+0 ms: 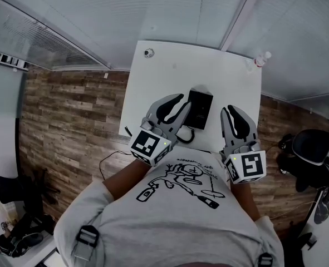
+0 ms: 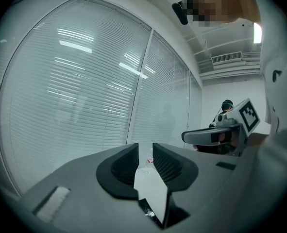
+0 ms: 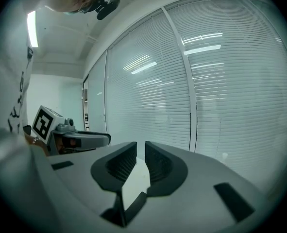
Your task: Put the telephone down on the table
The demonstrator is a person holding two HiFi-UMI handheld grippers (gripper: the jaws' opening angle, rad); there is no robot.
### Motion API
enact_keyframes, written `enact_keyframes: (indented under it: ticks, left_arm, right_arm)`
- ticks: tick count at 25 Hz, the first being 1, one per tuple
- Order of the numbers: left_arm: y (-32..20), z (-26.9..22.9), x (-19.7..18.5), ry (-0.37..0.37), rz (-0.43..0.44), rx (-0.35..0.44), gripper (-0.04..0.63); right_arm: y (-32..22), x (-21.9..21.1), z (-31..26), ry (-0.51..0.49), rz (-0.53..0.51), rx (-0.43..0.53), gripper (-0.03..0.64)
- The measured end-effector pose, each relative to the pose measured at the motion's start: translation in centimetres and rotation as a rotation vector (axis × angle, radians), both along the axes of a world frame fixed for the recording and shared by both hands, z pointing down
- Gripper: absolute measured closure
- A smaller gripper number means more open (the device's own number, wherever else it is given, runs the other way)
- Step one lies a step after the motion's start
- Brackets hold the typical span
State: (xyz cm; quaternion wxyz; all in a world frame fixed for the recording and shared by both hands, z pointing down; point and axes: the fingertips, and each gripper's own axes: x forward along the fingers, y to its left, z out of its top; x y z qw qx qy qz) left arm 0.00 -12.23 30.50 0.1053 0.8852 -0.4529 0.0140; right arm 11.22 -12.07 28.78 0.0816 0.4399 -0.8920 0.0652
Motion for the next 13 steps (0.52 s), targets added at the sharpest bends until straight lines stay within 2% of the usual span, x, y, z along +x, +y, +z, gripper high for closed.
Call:
enact_keyframes:
  ticks: [13]
  left_arm:
    - [-0.9, -0.4, -1.3, 0.017, -0.027, 0.000, 0.508]
  right_arm:
    - [-0.6, 0.0, 0.0, 0.012, 0.014, -0.001, 0.571]
